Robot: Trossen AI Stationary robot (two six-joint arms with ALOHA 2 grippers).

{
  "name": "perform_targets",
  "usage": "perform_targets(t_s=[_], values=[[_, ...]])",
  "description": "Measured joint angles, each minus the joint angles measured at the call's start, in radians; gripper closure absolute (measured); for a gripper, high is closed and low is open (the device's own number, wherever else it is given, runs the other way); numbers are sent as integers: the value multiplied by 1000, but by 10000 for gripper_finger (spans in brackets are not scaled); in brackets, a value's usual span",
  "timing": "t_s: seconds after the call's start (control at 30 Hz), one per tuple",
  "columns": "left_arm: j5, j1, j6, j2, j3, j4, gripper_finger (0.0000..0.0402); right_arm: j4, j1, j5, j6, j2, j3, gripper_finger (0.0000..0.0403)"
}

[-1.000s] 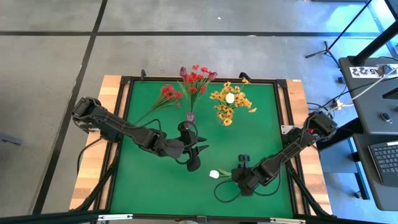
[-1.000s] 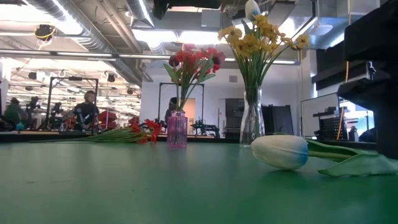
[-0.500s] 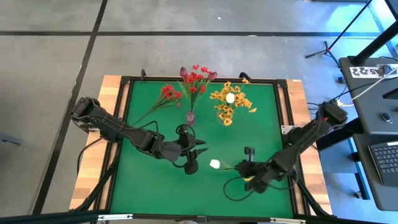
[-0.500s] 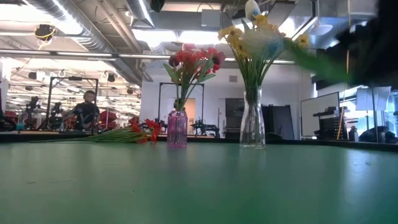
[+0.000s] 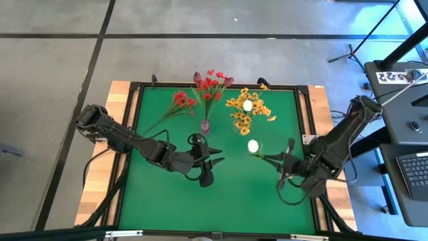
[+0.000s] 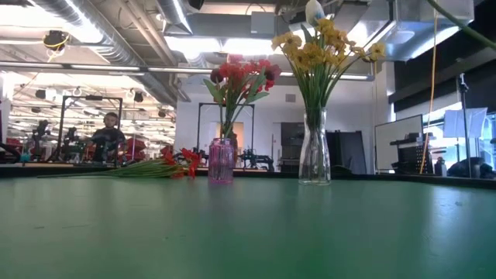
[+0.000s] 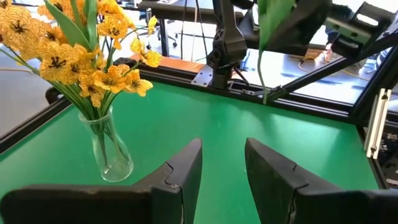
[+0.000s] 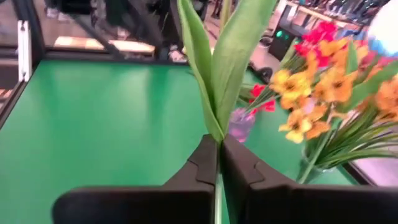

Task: Sort flowers into vase by color
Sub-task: Put the white tulip into the transparent vase

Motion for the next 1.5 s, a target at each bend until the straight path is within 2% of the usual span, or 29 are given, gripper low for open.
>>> perform_targets(t_s=[0.13, 0.2, 0.37, 0.47, 0.57, 0.67, 0.93, 1.07, 1.23, 1.5], values=[[0, 0, 0, 0, 0, 1, 284, 77, -1, -8, -95, -25, 0, 394], [0, 0, 0, 0, 0, 1, 284, 153, -13, -64, -170, -25, 0, 397], [0, 6, 0, 0, 0, 2, 284, 418, -82, -456, -392, -8, 0, 398], [0, 6, -5, 0, 0, 1, 284, 538, -127, -592, -521, 15, 0, 397], [0, 6, -7, -1, 0, 1, 284, 618, -170, -603, -621, 23, -2, 400], [0, 5, -7, -1, 0, 1, 284, 751, -202, -609, -723, 17, -61, 399], [1, 5, -2, -1, 0, 1, 284, 1184, -299, -701, -926, -146, -367, 399], [1, 5, -2, -1, 0, 1, 284, 1349, -385, -701, -947, -259, -502, 399], [1, 10, -4, -1, 0, 1, 284, 1427, -521, -719, -945, -359, -586, 399], [1, 10, -18, -1, 0, 2, 284, 1474, -747, -901, -861, -388, -594, 398]])
